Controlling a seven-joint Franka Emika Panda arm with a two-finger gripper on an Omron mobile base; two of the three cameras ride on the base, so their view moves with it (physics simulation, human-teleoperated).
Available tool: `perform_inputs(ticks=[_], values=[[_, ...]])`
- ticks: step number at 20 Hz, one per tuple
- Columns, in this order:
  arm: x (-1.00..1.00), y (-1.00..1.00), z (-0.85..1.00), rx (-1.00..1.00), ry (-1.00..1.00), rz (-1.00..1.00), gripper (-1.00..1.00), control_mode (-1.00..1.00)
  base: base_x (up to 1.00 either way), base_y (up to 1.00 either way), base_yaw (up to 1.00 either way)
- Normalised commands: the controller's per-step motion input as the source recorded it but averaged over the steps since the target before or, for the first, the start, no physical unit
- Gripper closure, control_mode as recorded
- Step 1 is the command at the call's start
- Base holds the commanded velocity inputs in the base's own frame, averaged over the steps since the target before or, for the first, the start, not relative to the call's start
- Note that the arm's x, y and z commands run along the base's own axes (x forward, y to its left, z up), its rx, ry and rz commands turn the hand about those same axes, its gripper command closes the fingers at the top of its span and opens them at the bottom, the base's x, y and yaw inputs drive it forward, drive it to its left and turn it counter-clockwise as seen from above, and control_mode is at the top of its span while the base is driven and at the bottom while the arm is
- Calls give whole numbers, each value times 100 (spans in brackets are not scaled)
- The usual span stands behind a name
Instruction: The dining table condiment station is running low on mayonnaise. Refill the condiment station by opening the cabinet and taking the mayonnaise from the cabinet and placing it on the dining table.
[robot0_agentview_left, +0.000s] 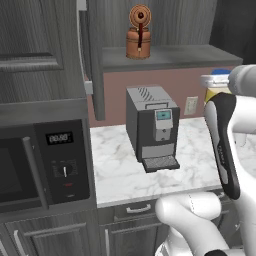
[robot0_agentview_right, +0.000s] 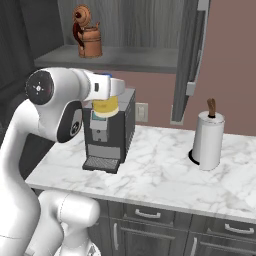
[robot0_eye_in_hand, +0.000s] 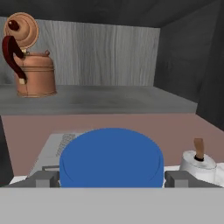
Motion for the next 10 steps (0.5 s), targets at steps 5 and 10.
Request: perform_inputs(ticks=[5,10], values=[[0,0,0,0,0,0,100,-100,0,0,0],[0,0,0,0,0,0,100,-100,0,0,0]])
